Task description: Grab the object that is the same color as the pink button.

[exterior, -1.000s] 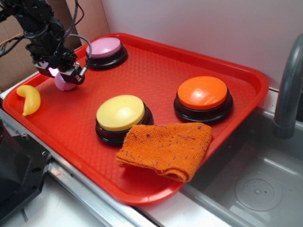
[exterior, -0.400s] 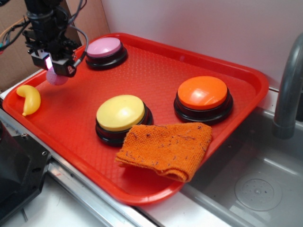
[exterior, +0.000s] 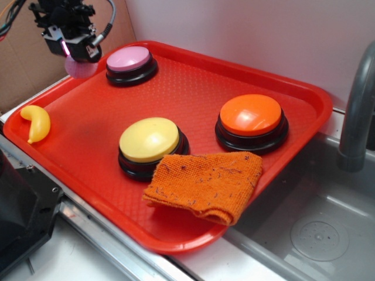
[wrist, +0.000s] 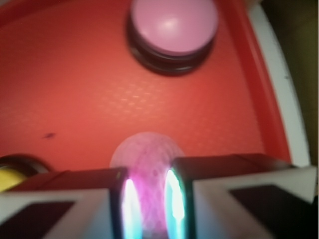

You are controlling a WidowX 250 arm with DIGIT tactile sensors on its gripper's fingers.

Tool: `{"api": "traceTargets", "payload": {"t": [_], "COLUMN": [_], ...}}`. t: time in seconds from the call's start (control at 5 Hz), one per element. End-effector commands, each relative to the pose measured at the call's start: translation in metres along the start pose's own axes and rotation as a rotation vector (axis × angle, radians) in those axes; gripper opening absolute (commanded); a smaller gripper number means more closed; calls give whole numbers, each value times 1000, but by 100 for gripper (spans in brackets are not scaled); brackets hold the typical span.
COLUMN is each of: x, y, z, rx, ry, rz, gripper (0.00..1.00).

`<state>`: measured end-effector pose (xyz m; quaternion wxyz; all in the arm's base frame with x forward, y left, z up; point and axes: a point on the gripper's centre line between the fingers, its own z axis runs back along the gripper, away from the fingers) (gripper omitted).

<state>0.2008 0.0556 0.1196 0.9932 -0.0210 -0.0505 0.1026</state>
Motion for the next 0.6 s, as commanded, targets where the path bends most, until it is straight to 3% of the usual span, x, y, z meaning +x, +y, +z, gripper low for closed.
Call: {"api": "traceTargets", "payload": {"t": [0.0, 0.2, 0.4], "x": [9, 7, 4], "y": [-37, -27, -16], "z": [41, 39, 41], "rx": [-33, -2, 34], "ry": [-40, 19, 66], "rz": [-136, -146, -126], "gripper": [0, 0, 18]}}
